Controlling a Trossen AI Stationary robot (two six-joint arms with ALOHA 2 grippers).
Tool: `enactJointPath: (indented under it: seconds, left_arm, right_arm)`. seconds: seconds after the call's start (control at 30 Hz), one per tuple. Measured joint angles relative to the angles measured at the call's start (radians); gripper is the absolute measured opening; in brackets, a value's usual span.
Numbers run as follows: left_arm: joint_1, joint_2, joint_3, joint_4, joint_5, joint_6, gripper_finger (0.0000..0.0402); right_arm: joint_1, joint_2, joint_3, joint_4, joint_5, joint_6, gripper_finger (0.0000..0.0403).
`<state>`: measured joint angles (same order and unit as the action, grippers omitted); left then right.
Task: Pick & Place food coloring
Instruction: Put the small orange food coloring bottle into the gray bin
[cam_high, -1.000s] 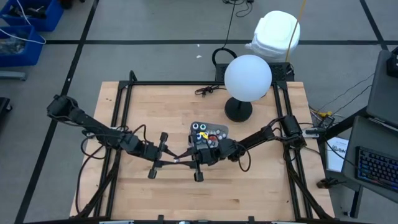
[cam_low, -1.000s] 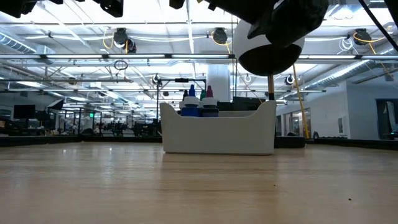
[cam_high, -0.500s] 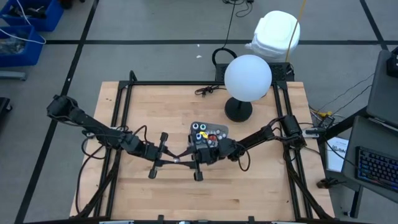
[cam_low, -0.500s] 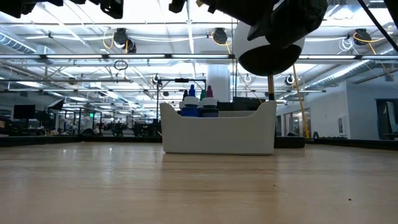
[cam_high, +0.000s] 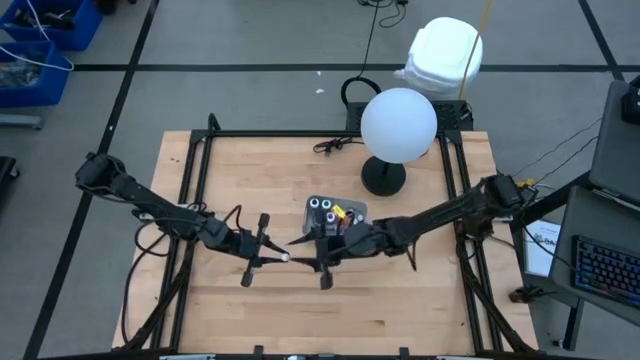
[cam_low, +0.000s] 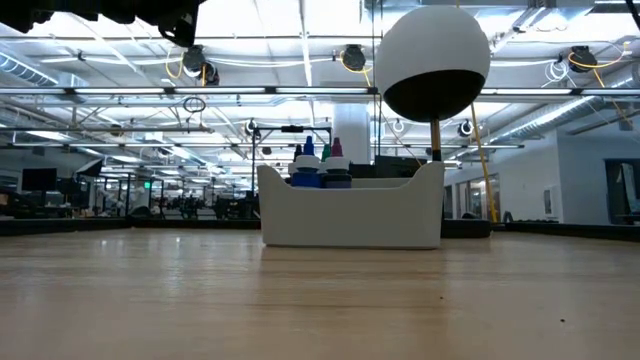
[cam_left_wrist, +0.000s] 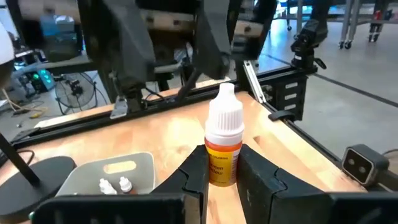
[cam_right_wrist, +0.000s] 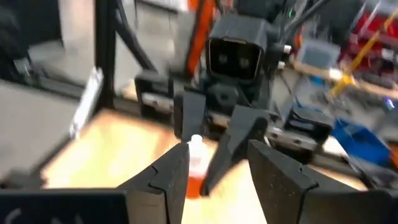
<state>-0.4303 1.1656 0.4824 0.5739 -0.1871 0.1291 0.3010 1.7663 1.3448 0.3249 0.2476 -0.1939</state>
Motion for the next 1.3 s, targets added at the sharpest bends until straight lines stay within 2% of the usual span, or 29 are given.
enactJointPath:
  seconds: [0.07,0.13,0.3,0.47,0.57,0.67,0.73,0.93,1.07,1.3]
  left_arm:
    - [0.005,0.0,0.0,-0.006,0.0,-0.001,0.0063]
    - [0.011,0.0,0.0,-0.02,0.005,-0.004,0.0063]
    - [0.028,0.0,0.0,-0.038,0.007,-0.019,0.0063]
    - [0.044,0.0,0.0,-0.064,0.006,-0.034,0.0063]
    - [0.052,0.0,0.0,-0.098,0.012,-0.045,0.0063]
    - [0.055,0.0,0.0,-0.129,0.011,-0.061,0.0063]
    - [0.055,0.0,0.0,-0.156,0.013,-0.072,0.0063]
    - [0.056,-0.001,0.0,-0.245,0.011,-0.108,0.0063]
    - [0.055,-0.001,0.0,-0.32,0.011,-0.128,0.0063]
    - [0.046,-0.001,0.0,-0.335,0.011,-0.135,0.0063]
  right_arm:
    - [0.009,-0.011,0.088,-0.211,0.062,-0.014,0.015]
    - [0.014,-0.007,0.163,-0.355,0.071,-0.046,0.0147]
    - [0.014,0.04,0.335,-0.58,0.063,-0.086,0.0149]
    - [0.006,0.185,0.501,-0.781,0.017,-0.14,0.0149]
    - [0.025,0.274,0.605,-0.873,0.077,-0.237,0.0149]
    - [0.047,0.35,0.695,-0.941,0.204,-0.337,0.015]
    - [0.057,0.382,0.732,-0.968,0.249,-0.389,0.015]
    - [0.061,0.392,0.744,-0.983,0.243,-0.443,0.0143]
    - [0.061,0.393,0.744,-1.018,0.18,-0.475,0.0133]
    - [0.048,0.393,0.741,-1.021,0.132,-0.495,0.0114]
